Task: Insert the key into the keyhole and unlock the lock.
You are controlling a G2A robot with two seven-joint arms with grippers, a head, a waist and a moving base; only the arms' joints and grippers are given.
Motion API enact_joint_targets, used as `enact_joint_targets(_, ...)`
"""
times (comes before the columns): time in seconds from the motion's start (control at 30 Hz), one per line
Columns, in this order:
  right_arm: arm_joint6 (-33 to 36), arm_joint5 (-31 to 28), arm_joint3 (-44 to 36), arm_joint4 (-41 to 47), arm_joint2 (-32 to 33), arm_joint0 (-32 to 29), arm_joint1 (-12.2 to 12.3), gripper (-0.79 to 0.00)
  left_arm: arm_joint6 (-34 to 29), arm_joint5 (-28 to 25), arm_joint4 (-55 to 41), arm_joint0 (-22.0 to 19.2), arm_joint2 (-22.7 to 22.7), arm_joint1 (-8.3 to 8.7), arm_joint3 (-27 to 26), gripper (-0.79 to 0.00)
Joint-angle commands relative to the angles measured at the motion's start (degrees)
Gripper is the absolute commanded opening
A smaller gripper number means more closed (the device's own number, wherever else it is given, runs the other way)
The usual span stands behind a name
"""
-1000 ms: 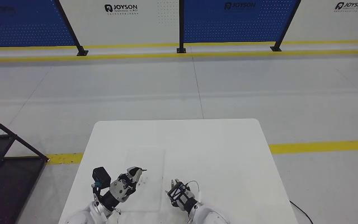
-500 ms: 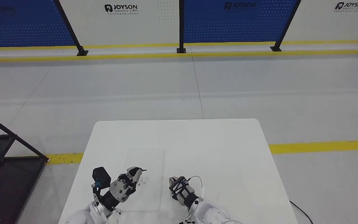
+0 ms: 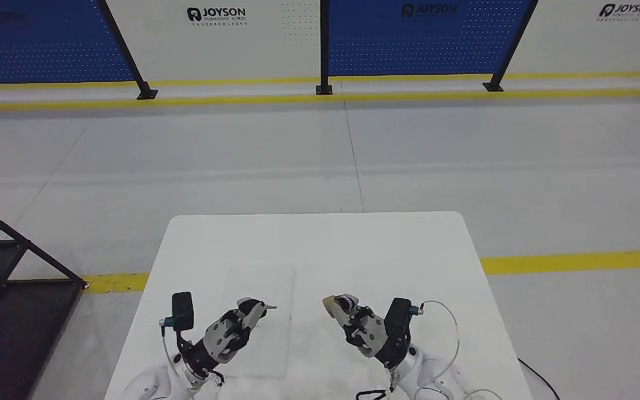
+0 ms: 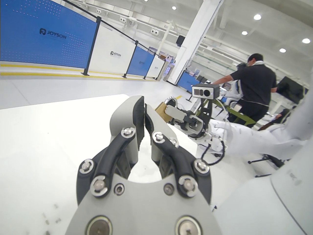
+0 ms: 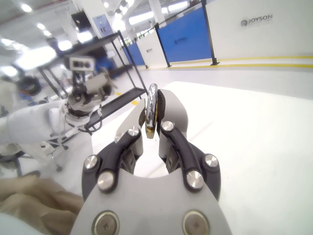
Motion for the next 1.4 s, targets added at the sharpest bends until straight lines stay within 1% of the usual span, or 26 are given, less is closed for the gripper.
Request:
enact_joint_targets(0.0, 0.0, 0.3, 0.1, -0.1, -0.1, 0.0, 0.0, -0.785, 0.1, 0.2, 0.1, 0.0, 0.0, 0.0, 0.0, -0.785)
enact_joint_targets(0.47, 0.0, 0.3, 0.1, -0.1, -0.1, 0.0, 0.0, -0.785, 0.1, 0.2, 0.1, 0.0, 0.0, 0.0, 0.0, -0.785)
enact_joint_targets(0.53, 0.0, 0.3, 0.1, -0.1, -0.1, 0.0, 0.0, -0.785, -0.5, 1.1, 0.1, -0.4, 0.5, -0.06, -0.3, -0.785)
enact_joint_targets(0.6, 0.6, 1.9, 0.4, 2.4, -0.5, 0.3, -0.2, -0.785, 0.2, 1.3, -1.4, -0.9, 1.8, -0.28, -0.1, -0.785)
enact_joint_targets(0.7, -0.8, 2.4, 1.1, 7.8, -1.7, 1.0, -0.8, -0.785, 2.6, -0.7, -4.3, -1.5, 3.6, -0.62, 1.5, -0.785)
enact_joint_targets(0.77, -2.4, -0.1, 1.9, 12.1, -2.7, 1.4, -1.1, -0.785, 4.8, -3.5, -6.1, -1.3, 5.3, -0.89, 2.6, -0.785)
enact_joint_targets(0.8, -3.3, -2.4, 2.5, 14.6, -3.2, 1.6, -1.2, -0.785, 6.8, -4.7, -8.1, -1.2, 6.2, -1.1, 2.9, -0.785)
enact_joint_targets(0.9, -4.8, -9.2, 4.7, 21.4, -4.3, 2.4, -1.4, -0.785, 10.0, -4.7, -12.5, -1.0, 9.8, -1.39, 2.3, -0.785)
enact_joint_targets(1.0, -4.1, -16.0, 6.5, 29.3, -5.8, 3.5, -1.7, -0.785, 11.9, -4.7, -18.1, -1.2, 14.0, -1.33, 1.5, -0.785)
enact_joint_targets(1.1, -2.7, -19.0, 8.0, 33.7, -7.8, 4.7, -2.0, -0.785, 12.1, -4.7, -21.6, -2.6, 17.4, -1.08, 1.5, -0.785)
enact_joint_targets(1.23, -4.1, -22.4, 9.1, 35.7, -9.0, 5.2, -2.6, -0.785, 14.4, -4.7, -20.7, -4.4, 21.3, -1.18, 2.6, -0.785)
enact_joint_targets(1.3, -6.3, -23.0, 9.1, 35.0, -8.8, 4.9, -2.9, -0.785, 16.1, -4.7, -19.6, -5.3, 23.0, -1.32, 3.6, -0.785)
enact_joint_targets(1.37, -9.2, -22.4, 8.8, 33.2, -8.1, 4.5, -3.2, -0.785, 17.7, -4.7, -18.3, -6.3, 24.4, -1.48, 4.6, -0.785)
